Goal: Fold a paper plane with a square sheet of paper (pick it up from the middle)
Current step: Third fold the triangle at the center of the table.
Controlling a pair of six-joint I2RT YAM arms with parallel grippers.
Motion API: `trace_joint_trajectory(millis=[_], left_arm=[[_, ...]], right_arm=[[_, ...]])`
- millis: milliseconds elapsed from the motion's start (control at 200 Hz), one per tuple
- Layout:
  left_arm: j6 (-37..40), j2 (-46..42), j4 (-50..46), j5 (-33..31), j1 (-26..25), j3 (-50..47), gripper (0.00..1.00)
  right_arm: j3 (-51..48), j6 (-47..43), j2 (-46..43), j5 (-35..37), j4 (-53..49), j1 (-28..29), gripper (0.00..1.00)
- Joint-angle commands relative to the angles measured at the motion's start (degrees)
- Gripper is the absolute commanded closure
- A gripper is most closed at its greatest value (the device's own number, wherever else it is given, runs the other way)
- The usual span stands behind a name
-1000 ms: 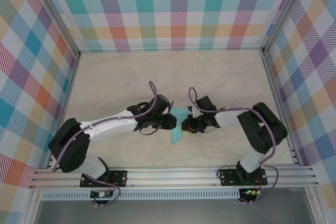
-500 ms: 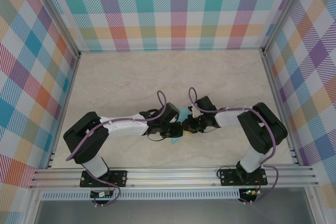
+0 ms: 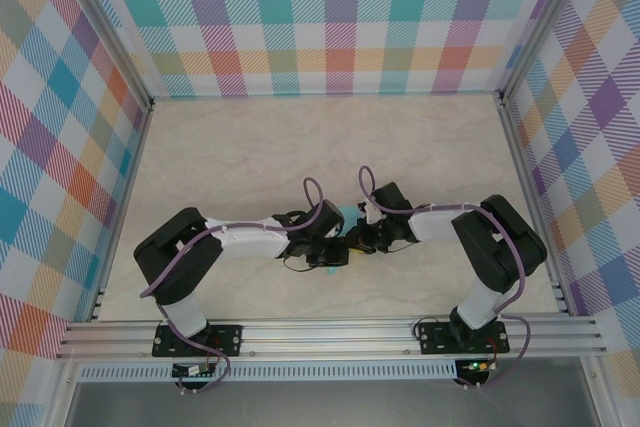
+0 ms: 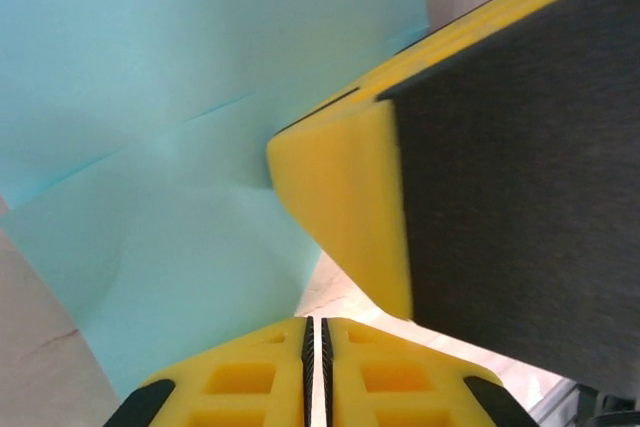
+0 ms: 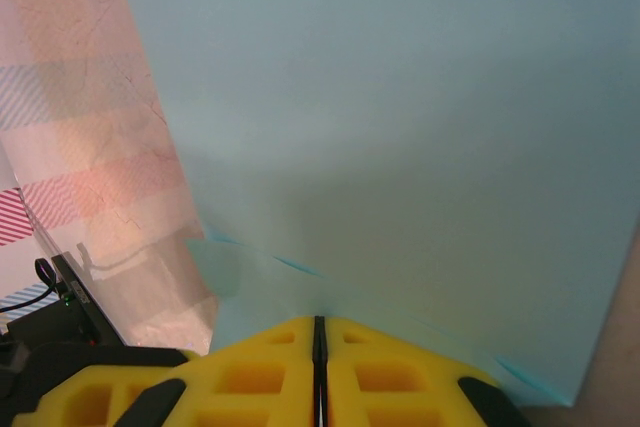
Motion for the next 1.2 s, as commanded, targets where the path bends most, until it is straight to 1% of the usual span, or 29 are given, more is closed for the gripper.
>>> trace_joint_trajectory(millis=[0,195,325,465,605,805,1195], left_arm=[[0.63,0.88,-1.47,-0.36,-0.3,-1.42,0.87],[1.04,0.18,-3.34,-2.76,-0.29,-2.93,0.88],[1.21,0.48,-2.0,-0.97,-0.29,-3.98,0.88],[0.61,0.77,-0.95,-0.58,-0.29,-6.19,0.89],[-0.19,-1.2,-0.37,-0.67,-0.3,-9.11,0.89],[-2.1,-2.42,3.05,2.38,-0.29,-12.82,0.89],[-2.39,-5.79,-0.27,2.2,-0.33,-15.65,0.89]], right_arm=[[-0.86,-0.3,3.32,5.32,-4.99,0.42,0.9],[-0.46,-1.07,3.92,5.74,-5.84,0.47,0.9],[-0.15,-1.36,4.23,6.09,-6.48,0.42,0.9],[-0.15,-1.53,4.21,6.4,-6.92,0.46,0.9],[0.15,-1.83,4.2,6.77,-7.68,0.42,0.9],[0.71,-2.59,4.02,7.89,-9.45,0.47,0.9],[1.39,-2.98,4.69,9.25,-10.92,0.46,0.89]])
